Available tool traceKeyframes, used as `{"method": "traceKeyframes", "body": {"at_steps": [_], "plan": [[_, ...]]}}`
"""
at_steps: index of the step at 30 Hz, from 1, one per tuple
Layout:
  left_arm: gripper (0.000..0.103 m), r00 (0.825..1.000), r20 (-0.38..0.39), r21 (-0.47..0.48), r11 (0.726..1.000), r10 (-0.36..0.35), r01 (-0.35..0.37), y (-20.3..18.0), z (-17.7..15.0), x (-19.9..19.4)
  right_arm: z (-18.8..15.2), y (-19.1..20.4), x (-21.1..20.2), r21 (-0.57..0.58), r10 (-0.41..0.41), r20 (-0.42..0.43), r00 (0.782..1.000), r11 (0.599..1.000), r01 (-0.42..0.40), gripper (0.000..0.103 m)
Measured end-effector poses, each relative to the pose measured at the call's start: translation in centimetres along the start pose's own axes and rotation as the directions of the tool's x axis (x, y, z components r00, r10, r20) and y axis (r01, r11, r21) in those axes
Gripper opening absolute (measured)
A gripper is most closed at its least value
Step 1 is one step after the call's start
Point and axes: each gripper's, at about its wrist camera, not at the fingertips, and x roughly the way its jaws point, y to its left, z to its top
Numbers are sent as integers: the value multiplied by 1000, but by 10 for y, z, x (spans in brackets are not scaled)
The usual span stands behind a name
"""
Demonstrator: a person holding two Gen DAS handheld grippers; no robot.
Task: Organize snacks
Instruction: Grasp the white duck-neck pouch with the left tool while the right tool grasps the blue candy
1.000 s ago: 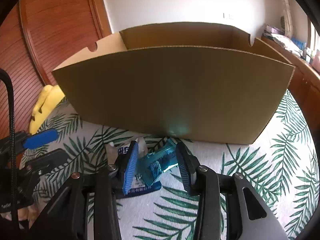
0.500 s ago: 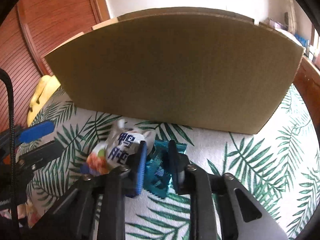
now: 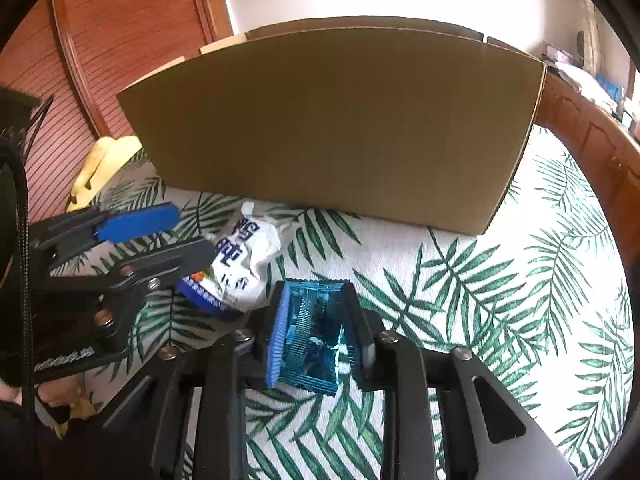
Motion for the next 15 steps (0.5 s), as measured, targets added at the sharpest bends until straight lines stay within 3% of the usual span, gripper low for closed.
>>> {"method": "traceKeyframes", "body": {"at_steps": [8,11,15], "plan": [[50,1000,-22,-14,1000,5,-5,2,0,10,-3,9,4,-51,-24,-17,1000,998,23,32],[50,1000,-28,-8,1000,7,-7,0,1,14,-5,10,2,-74,-49,-5,999,996,48,24],[50,999,-42,-6,1000,0,0,-5,4,23,-8,5,2,-59,-56,9,998,997,56,23]]}}
